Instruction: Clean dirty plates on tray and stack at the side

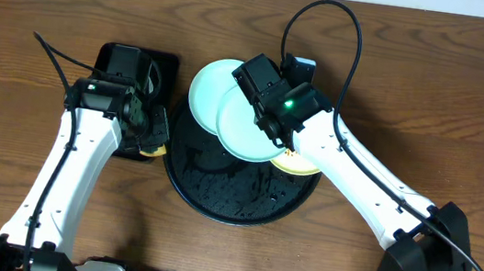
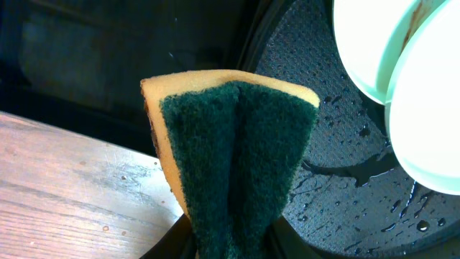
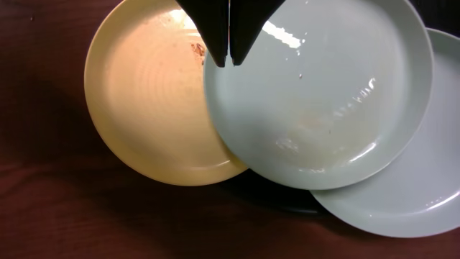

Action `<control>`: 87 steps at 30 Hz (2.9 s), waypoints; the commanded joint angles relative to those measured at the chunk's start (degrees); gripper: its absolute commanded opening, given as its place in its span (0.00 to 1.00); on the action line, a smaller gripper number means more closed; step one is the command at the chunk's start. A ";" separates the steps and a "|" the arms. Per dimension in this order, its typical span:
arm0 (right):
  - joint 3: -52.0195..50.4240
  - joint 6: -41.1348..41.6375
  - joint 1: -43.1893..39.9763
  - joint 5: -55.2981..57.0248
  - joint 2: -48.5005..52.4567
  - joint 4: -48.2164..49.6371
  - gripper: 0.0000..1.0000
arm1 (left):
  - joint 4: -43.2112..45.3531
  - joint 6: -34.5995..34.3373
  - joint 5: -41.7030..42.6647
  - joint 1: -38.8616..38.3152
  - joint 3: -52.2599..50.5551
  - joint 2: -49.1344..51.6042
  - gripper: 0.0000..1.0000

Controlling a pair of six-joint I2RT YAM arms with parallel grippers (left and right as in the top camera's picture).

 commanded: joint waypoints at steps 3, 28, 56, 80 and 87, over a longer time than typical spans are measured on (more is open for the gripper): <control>1.14 -1.36 -0.24 1.99 -1.11 -1.01 0.02 | 0.07 0.96 -0.66 0.28 0.76 0.09 0.24; -13.27 22.27 -4.33 -15.76 -1.09 -0.94 0.36 | -0.44 0.98 -0.66 0.28 0.76 0.09 0.25; -21.55 16.87 -4.22 -19.58 -1.07 14.78 0.01 | -1.05 1.01 -0.68 0.28 0.76 0.09 0.25; -19.87 6.05 -4.35 -14.69 -0.63 15.47 0.02 | -1.66 0.98 -0.68 0.28 0.76 0.09 0.25; -18.05 5.03 -4.33 -14.71 -0.66 15.08 0.02 | -1.68 0.98 -0.68 0.28 0.76 0.11 0.25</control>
